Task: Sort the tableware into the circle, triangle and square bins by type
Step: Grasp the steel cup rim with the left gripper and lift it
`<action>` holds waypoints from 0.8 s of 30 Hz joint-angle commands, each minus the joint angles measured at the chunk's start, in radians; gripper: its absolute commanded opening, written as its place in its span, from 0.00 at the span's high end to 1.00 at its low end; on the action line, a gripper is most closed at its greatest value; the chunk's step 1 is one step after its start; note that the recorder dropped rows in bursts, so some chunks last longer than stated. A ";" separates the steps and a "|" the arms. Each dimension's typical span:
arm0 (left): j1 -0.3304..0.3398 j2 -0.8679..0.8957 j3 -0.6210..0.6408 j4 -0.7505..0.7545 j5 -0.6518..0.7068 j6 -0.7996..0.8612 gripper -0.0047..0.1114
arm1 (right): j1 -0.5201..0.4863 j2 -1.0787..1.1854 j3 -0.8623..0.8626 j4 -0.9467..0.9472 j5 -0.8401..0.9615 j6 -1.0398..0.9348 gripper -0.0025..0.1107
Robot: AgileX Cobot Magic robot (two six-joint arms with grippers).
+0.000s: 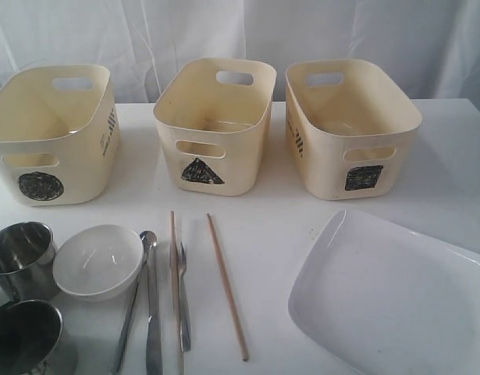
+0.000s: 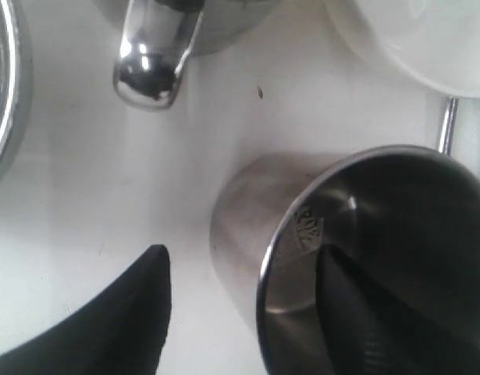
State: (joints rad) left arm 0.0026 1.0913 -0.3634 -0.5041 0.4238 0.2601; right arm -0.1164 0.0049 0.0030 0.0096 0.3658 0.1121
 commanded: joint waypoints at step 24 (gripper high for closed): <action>-0.005 -0.086 -0.189 -0.010 0.400 0.008 0.96 | 0.005 -0.005 -0.003 -0.002 -0.015 0.000 0.98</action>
State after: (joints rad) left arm 0.0026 1.0630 -0.4931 -0.5101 0.7377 0.2672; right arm -0.1164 0.0049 0.0030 0.0096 0.3658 0.1121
